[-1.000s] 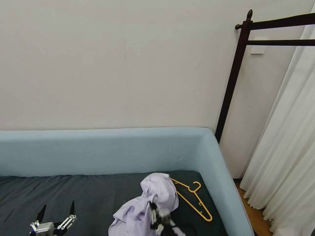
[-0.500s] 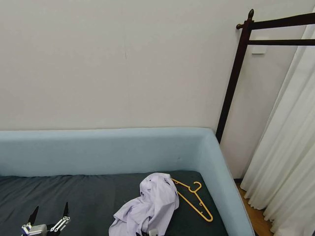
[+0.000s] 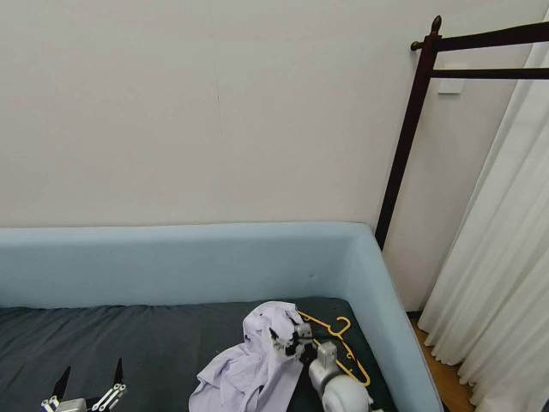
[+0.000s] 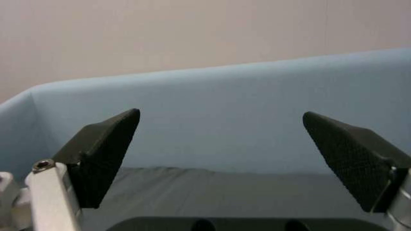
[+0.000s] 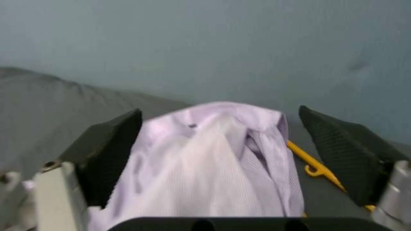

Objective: Pick up the clothes from the sofa and hang them on the clothes hanger.

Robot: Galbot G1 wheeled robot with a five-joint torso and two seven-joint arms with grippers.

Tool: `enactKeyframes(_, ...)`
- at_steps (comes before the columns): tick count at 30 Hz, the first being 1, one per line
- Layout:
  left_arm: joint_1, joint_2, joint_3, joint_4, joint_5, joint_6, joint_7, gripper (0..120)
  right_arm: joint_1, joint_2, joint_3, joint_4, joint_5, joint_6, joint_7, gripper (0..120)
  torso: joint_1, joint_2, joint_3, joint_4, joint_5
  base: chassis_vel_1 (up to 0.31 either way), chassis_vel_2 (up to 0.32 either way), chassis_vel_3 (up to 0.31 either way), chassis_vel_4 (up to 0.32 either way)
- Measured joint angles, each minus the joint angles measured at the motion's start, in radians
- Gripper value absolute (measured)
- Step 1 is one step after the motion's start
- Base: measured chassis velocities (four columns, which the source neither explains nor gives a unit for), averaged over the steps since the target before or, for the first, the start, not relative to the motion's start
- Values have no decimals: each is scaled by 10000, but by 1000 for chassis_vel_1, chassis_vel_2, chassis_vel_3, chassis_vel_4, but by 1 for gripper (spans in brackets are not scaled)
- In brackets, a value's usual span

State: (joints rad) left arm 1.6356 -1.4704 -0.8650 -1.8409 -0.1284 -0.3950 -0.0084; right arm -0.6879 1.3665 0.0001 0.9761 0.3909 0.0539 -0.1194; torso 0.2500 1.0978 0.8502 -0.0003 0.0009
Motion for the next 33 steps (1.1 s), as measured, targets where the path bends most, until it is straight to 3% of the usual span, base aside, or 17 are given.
enactKeyframes(5,229,-23,-304,-81,-1,-131,-1,100,1228,961,872,-2925,-1128,528,-845,100,0,1,-2,2,-1,0,0,0,0)
enactKeyframes(9,335,-58,-497,-130,-8,-198,-4,100,1729,1484,1399,-4279,-2030,534,-654,100,0,1,-2,0,0,0,0,0,0)
enactKeyframes(19,314,-184,-529,-173,11,-238,-7,100,1558,1784,1540,-4478,-2540,9,394,98,-1,1,-3,-1,2,0,0,0,0)
enactKeyframes(21,287,-213,-472,-172,49,-240,-8,100,1400,1768,1541,-4333,-2632,-185,562,87,-2,1,-4,-1,1,0,0,0,0)
enactKeyframes(24,275,-219,-440,-172,73,-240,-13,100,1292,1726,1541,-4250,-2672,-276,570,81,-2,2,-3,-1,2,0,0,0,0)
enactKeyframes(27,263,-220,-381,-172,110,-253,-39,100,1016,1583,1548,-3950,-2606,-319,320,65,-3,2,-4,-2,2,0,0,0,0)
enactKeyframes(33,262,-202,-349,-165,118,-302,-63,100,773,1504,1514,-3598,-2433,-302,76,48,-3,2,-4,-2,2,0,0,0,0)
